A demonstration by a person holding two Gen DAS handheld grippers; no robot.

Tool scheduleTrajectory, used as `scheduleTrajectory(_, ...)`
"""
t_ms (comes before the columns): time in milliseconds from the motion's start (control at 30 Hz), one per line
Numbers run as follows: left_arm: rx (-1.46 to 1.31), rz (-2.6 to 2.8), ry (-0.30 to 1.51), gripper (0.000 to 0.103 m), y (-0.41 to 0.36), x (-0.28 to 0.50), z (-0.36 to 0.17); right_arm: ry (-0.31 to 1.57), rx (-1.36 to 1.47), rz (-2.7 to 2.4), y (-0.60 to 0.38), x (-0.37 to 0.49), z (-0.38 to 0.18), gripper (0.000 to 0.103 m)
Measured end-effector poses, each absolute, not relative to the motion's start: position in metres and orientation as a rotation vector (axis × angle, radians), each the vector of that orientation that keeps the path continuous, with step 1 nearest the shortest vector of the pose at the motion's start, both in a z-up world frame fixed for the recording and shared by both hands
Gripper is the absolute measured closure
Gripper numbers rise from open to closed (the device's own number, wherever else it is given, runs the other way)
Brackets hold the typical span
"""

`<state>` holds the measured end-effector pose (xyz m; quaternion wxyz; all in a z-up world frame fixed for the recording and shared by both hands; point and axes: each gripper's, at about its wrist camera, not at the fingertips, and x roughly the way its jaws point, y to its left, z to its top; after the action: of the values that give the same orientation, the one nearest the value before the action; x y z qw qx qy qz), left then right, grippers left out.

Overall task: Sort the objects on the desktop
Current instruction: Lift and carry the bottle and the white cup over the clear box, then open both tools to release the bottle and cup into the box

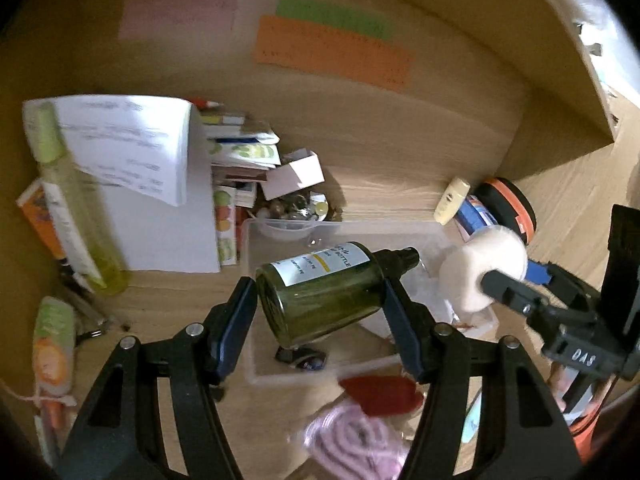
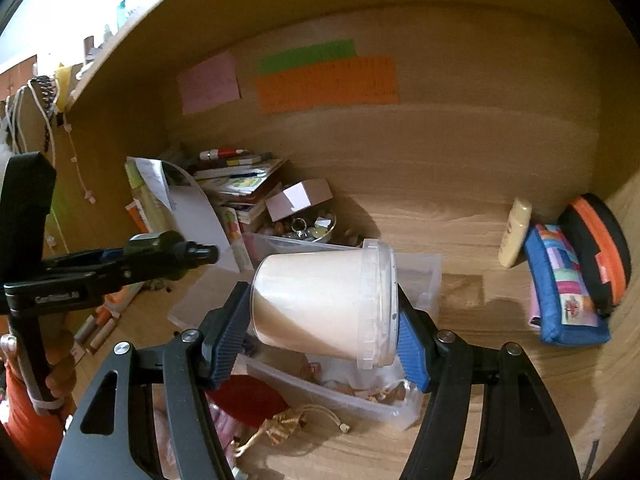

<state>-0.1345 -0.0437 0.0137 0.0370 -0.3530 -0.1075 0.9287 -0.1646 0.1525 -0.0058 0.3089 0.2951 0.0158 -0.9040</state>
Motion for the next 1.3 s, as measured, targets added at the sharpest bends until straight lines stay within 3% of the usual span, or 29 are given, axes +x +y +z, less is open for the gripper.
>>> scheduleTrajectory(600,-1.304,2.794,-0.217,0.040,-0.041,-0.216,-0.038,0.110,0.961,-2.342,0.120,-0.223,-0.059,0.040)
scheduleTrajectory(900,-1.337,2.798,-0.144,0.040,-0.034,-0.224,-0.050,0.301,0.890,-2.416,0.101,-0.212,-0.068,0.040)
scheduleTrajectory(1300,-1.366,2.750,-0.154,0.040,-0.032,-0.226,-0.058,0.389,0.880,-2.413,0.091,-0.211,-0.076,0.037)
